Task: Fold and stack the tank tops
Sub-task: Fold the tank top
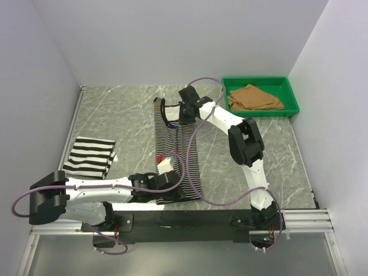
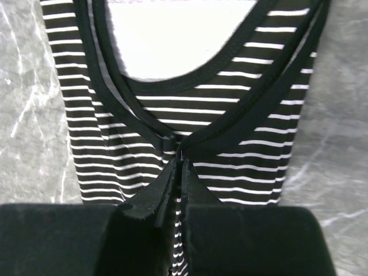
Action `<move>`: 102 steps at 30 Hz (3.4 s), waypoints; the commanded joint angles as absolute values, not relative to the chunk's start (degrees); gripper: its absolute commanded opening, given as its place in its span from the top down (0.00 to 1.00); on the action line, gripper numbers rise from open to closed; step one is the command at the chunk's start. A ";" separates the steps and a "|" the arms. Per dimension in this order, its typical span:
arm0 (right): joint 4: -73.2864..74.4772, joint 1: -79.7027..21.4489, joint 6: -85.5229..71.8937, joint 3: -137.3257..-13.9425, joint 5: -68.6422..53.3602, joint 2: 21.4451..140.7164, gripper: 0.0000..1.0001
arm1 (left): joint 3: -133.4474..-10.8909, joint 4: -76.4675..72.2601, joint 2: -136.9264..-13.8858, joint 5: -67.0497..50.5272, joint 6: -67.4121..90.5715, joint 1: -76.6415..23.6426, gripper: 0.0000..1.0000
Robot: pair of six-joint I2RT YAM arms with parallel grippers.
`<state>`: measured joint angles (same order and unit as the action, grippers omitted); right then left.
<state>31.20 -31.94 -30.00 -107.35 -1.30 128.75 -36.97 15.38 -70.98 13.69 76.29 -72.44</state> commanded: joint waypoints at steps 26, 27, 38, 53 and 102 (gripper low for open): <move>30.33 -35.33 -29.71 -114.00 3.43 133.69 0.78 | -36.30 20.48 -72.07 13.09 78.31 -72.60 0.94; 30.15 -35.33 -29.18 -113.91 3.17 133.51 0.76 | -36.39 20.57 -71.98 13.01 78.14 -72.68 0.93; 29.18 -35.51 -26.10 -115.76 0.35 131.23 0.52 | -39.37 23.64 -69.35 15.29 76.82 -72.60 0.56; 25.76 -34.54 -33.57 -77.65 3.08 94.24 0.41 | -36.22 37.17 -57.40 10.12 74.88 -50.20 0.54; 16.35 -57.83 -57.57 -28.04 -5.80 69.26 0.59 | -26.19 38.76 -47.03 6.68 79.80 -57.31 0.49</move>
